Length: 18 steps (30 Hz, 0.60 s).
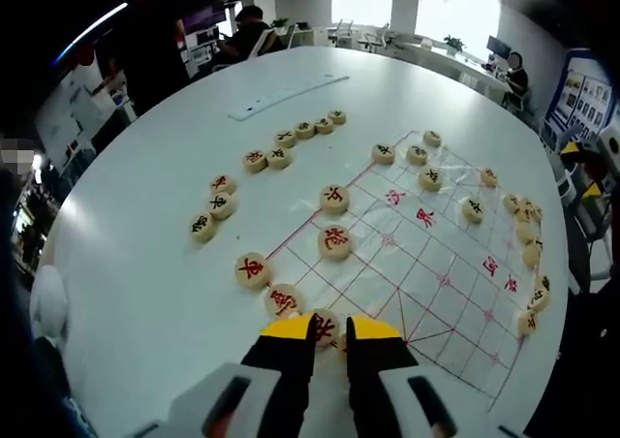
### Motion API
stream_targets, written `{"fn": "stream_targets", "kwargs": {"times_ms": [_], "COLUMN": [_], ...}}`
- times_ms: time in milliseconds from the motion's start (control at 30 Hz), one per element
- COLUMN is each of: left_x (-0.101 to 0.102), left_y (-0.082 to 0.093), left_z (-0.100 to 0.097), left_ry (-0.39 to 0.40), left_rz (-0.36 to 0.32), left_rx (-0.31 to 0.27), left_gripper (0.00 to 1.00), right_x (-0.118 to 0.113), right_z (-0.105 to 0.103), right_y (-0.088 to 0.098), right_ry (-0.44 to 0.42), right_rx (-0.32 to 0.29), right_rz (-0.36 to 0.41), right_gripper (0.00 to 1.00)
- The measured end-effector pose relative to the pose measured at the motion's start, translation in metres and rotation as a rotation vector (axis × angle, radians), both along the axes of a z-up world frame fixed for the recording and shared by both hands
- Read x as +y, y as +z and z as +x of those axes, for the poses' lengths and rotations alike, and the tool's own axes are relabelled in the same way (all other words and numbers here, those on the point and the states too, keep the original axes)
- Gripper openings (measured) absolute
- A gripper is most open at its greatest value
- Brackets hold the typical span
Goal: Pick up the chess pieces one by one and place each piece onto its starting position on the chessboard, setting the pieces on their correct points until all the chess pieces are arranged in the starting layout
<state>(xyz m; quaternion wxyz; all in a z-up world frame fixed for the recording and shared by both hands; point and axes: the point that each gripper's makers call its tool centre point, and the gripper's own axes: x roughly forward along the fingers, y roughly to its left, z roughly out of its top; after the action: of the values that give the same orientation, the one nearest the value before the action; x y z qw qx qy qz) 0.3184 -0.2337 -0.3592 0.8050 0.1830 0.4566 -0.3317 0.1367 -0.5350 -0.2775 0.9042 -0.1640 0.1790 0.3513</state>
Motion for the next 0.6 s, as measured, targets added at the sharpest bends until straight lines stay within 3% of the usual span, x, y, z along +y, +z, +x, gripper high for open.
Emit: {"fn": "stream_targets", "kwargs": {"times_ms": [367, 600], "left_x": [-0.003, -0.019], "left_y": [0.006, 0.009], "left_z": [-0.009, -0.035], "left_ry": [-0.014, -0.053], "left_rz": [-0.026, -0.098], "left_rx": [-0.010, 0.048], "left_gripper": [0.16, 0.16], "right_x": [0.001, 0.006], "right_z": [-0.001, 0.002], "right_y": [0.001, 0.003], "right_ry": [0.002, 0.007], "right_rx": [0.003, -0.004], "right_rz": [-0.005, -0.002], "right_gripper": [0.41, 0.41]}}
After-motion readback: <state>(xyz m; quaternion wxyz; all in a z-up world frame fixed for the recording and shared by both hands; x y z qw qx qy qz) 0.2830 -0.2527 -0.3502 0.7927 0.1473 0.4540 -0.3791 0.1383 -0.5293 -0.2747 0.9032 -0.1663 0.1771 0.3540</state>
